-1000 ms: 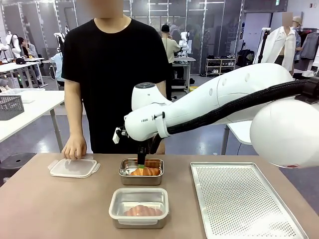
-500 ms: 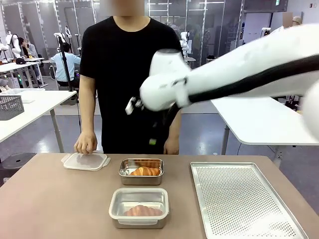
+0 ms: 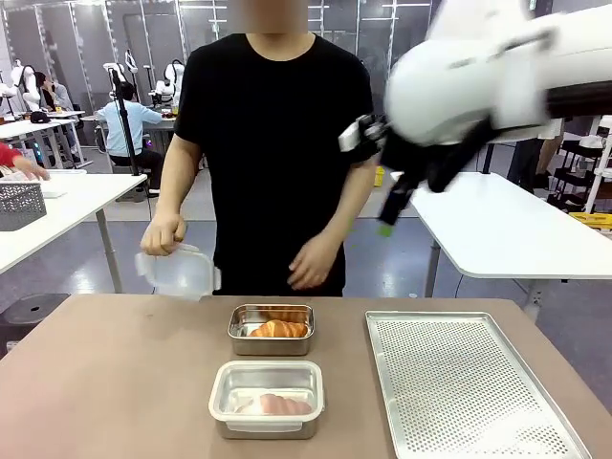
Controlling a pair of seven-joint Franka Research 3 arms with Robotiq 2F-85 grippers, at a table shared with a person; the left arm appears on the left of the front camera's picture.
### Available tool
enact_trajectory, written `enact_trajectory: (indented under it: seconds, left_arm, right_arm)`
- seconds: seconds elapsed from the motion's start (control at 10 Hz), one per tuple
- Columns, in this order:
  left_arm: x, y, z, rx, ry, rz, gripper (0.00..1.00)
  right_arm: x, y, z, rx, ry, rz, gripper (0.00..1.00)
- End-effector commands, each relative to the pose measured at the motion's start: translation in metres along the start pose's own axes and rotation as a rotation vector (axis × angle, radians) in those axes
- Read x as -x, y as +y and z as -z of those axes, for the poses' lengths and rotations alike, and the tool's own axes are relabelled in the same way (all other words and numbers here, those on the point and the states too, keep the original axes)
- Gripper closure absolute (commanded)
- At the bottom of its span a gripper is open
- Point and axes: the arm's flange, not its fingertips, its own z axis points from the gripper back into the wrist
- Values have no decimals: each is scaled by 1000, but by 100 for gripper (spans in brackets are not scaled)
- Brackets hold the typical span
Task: Place the bread into the airtight container.
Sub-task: Pick up a Butter Roll and place it into an empty Airtight Container.
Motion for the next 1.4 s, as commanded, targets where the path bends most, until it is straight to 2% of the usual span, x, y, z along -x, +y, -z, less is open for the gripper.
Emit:
enact_trajectory:
  seconds: [0.0, 0.1, 0.3, 0.5, 0.8, 1.1, 1.3]
  left_arm:
    - [1, -3, -6, -3, -10, 4, 0]
    - [1, -3, -6, -3, -10, 4, 0]
    - [1, -3, -6, -3, -10, 4, 0]
    - [1, -3, -6, -3, -10, 4, 0]
    - [1, -3, -6, -3, -10, 4, 0]
    - [1, -3, -6, -3, -10, 4, 0]
    - [1, -3, -6, -3, -10, 4, 0]
  right_arm:
    - [56, 27, -61, 106, -14, 184, 0]
    - [70, 35, -94, 169, -24, 262, 0]
    - [84, 58, -147, 221, -68, 325, 0]
    - [89, 74, -190, 218, -114, 354, 0]
    - [91, 99, -255, 319, -119, 442, 0]
    - [117, 112, -286, 333, -172, 516, 0]
    - [113, 111, -274, 288, -175, 472, 0]
